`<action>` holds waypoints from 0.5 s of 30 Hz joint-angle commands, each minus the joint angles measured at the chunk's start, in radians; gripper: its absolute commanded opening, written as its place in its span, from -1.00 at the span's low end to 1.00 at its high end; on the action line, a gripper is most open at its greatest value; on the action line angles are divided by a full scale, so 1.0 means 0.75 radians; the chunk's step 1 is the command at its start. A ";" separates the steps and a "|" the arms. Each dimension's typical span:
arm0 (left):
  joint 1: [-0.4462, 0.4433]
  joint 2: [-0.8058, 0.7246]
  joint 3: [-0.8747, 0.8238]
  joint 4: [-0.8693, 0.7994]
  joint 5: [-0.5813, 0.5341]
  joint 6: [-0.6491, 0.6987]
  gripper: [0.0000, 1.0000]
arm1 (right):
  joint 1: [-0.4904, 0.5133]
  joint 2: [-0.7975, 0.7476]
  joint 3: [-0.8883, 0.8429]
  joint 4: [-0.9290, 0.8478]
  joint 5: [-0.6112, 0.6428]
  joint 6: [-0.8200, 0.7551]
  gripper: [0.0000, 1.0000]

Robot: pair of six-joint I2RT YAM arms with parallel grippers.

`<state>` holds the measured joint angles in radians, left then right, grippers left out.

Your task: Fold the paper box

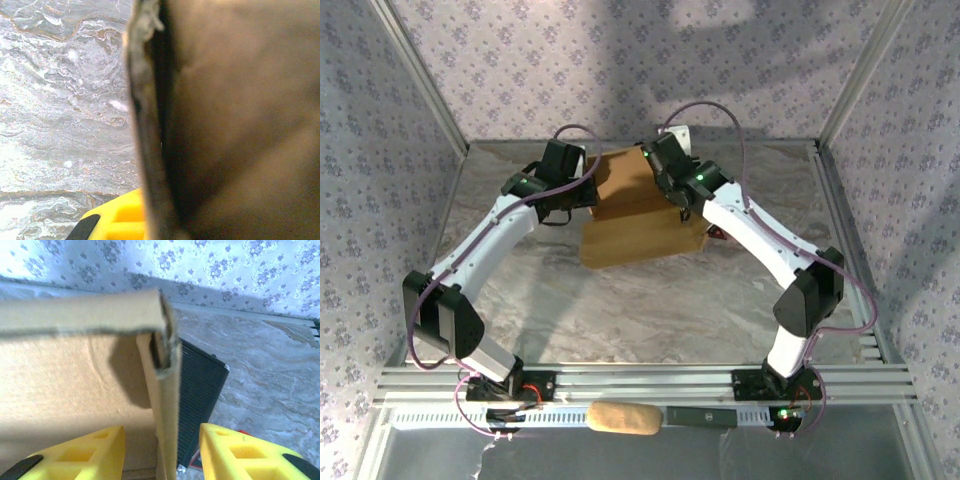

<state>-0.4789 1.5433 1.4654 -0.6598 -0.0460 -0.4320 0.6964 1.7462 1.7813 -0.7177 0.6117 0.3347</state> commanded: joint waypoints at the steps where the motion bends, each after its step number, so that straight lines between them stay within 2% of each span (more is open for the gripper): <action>1: -0.006 0.008 0.055 -0.016 0.014 -0.013 -1.00 | -0.013 -0.007 0.038 -0.002 -0.061 -0.001 -0.11; 4: -0.006 0.004 0.055 -0.017 0.012 -0.012 -1.00 | -0.023 0.008 0.039 -0.012 -0.052 0.016 -0.28; 8: -0.006 0.001 0.059 -0.017 0.012 -0.009 -1.00 | -0.025 0.032 0.040 -0.021 -0.035 0.021 -0.34; 11: -0.006 0.003 0.059 -0.017 0.016 -0.007 -1.00 | -0.024 0.041 0.031 -0.015 -0.007 0.028 -0.49; 15: -0.005 0.005 0.056 -0.018 0.021 -0.007 -1.00 | -0.011 0.086 0.061 -0.059 0.087 0.040 -0.47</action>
<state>-0.4789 1.5467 1.4750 -0.6632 -0.0452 -0.4316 0.6830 1.7782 1.7920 -0.7216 0.6109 0.3508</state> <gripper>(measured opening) 0.076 0.263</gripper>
